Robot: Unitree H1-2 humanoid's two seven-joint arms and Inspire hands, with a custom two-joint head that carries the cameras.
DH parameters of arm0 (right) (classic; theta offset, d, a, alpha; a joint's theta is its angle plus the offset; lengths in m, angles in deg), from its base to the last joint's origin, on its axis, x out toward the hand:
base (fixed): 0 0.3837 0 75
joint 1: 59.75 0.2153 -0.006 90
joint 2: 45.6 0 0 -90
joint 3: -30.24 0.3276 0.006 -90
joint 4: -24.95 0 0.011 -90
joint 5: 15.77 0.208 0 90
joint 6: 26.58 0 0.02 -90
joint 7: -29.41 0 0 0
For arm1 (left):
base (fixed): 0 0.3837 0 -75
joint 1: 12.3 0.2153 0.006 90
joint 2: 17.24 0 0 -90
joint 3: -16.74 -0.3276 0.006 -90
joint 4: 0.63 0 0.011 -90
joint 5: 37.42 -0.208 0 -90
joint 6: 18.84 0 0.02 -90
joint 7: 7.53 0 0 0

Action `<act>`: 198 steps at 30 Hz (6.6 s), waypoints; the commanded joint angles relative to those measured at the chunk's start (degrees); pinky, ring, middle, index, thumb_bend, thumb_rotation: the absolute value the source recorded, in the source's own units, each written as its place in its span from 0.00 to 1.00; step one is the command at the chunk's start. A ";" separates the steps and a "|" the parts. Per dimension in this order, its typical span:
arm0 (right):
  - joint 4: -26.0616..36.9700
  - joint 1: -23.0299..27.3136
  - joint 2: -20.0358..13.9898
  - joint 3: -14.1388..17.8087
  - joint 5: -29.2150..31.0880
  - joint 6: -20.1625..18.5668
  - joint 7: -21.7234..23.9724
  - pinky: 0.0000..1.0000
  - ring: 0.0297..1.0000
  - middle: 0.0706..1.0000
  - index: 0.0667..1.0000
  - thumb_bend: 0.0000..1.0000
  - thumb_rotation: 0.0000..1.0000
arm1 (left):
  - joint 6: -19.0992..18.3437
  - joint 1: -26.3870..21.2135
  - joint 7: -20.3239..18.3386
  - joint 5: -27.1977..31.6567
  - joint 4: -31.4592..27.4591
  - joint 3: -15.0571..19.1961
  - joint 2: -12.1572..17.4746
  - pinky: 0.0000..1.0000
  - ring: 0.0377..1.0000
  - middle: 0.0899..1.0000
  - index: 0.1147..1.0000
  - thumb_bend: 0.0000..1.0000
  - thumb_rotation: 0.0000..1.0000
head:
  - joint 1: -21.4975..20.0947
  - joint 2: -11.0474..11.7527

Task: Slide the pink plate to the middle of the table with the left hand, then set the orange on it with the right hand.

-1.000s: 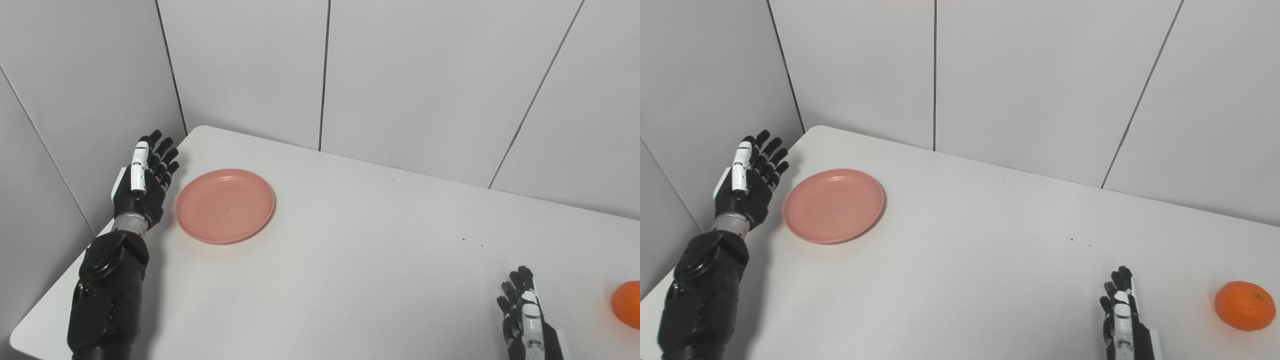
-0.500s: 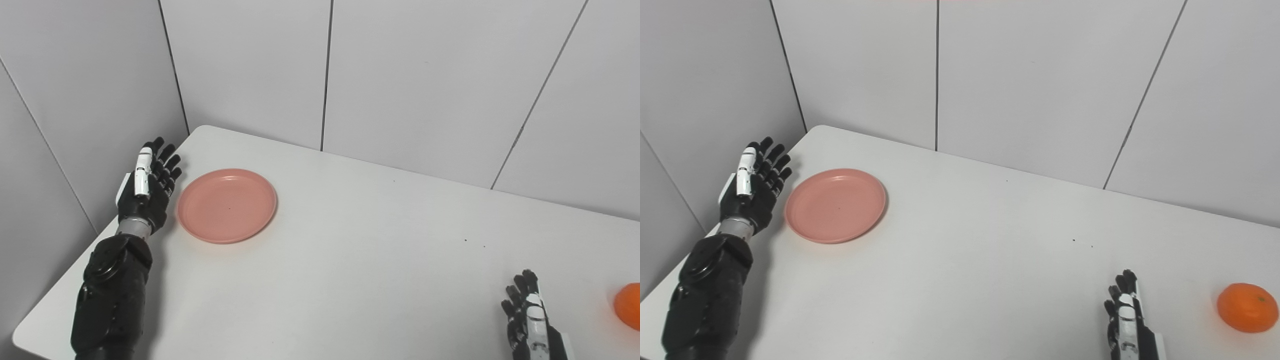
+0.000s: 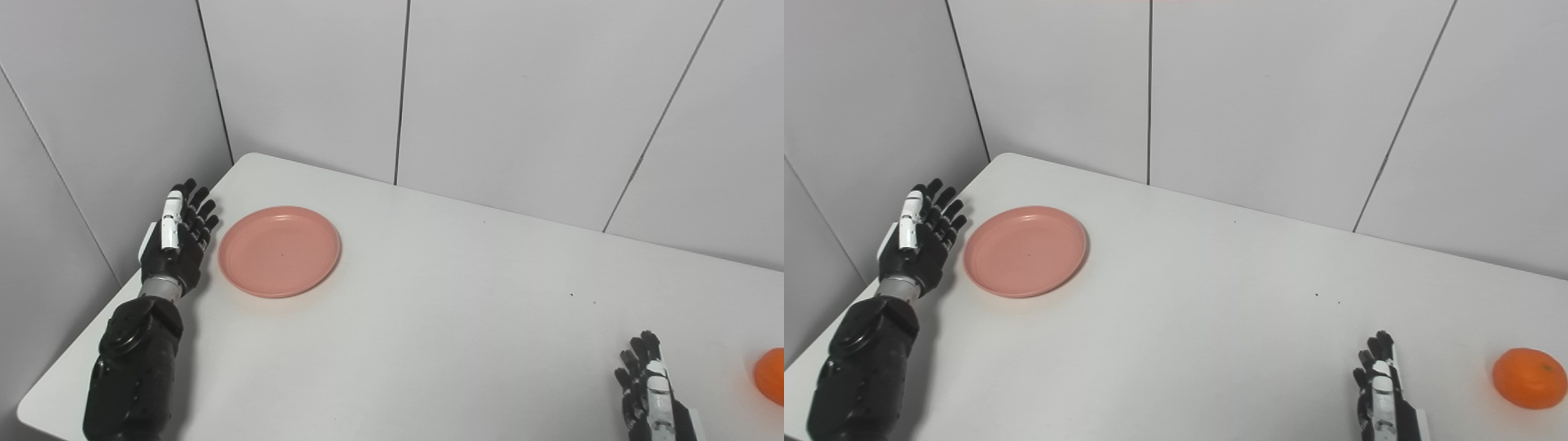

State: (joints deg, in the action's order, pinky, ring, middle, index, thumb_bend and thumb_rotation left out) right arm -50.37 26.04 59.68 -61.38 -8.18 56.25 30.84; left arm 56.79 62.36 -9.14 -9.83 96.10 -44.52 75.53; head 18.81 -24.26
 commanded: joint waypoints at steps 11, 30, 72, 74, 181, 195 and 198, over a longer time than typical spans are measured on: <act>1.97 1.36 -0.08 0.29 0.63 -0.12 0.40 1.00 1.00 1.00 1.00 0.11 1.00 | 3.41 -1.34 -3.76 2.35 4.40 0.78 2.13 1.00 0.99 0.99 0.97 0.31 1.00 | -0.17 0.14; 2.02 1.44 -0.09 0.27 0.12 -0.01 0.40 1.00 1.00 1.00 1.00 0.10 1.00 | 4.81 -1.49 -6.29 2.85 9.29 -1.67 1.66 1.00 1.00 1.00 1.00 0.33 1.00 | -0.27 -0.08; 2.80 1.05 1.45 0.02 -1.20 -0.22 -0.05 1.00 1.00 1.00 1.00 0.11 1.00 | 0.28 -1.58 -5.83 1.59 6.03 -9.44 -1.97 0.94 0.92 0.92 0.91 0.33 1.00 | -1.76 -0.93; 2.92 1.04 1.63 0.03 -1.27 -0.45 -0.13 1.00 1.00 1.00 1.00 0.11 1.00 | 0.09 -1.67 -5.49 1.46 5.73 -9.76 -2.39 0.92 0.91 0.91 0.90 0.33 1.00 | -1.96 -1.03; 1.82 1.36 6.74 -2.95 -9.29 1.49 -3.78 0.96 0.96 0.98 0.98 0.20 1.00 | -8.93 5.00 -5.30 -5.51 -8.07 -30.90 -19.86 0.92 0.91 0.92 0.90 0.36 1.00 | -14.78 -6.88; 1.91 1.63 7.03 -3.50 -10.76 0.96 -4.07 0.96 0.96 0.98 0.98 0.20 1.00 | -8.89 6.09 -5.20 -6.45 -9.77 -30.68 -20.23 0.93 0.92 0.92 0.91 0.37 1.00 | -17.18 -8.08; 1.93 1.76 6.95 -3.56 -10.92 0.52 -3.99 0.96 0.96 0.98 0.98 0.20 1.00 | -8.78 6.24 -5.00 -6.90 -10.06 -30.68 -20.21 0.92 0.91 0.92 0.91 0.36 1.00 | -17.95 -8.35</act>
State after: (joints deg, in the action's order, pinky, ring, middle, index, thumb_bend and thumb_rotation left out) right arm -50.24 26.32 66.04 -64.55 -18.91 55.55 26.95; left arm 49.56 67.57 -15.03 -15.47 86.03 -75.15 55.46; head 0.79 -32.52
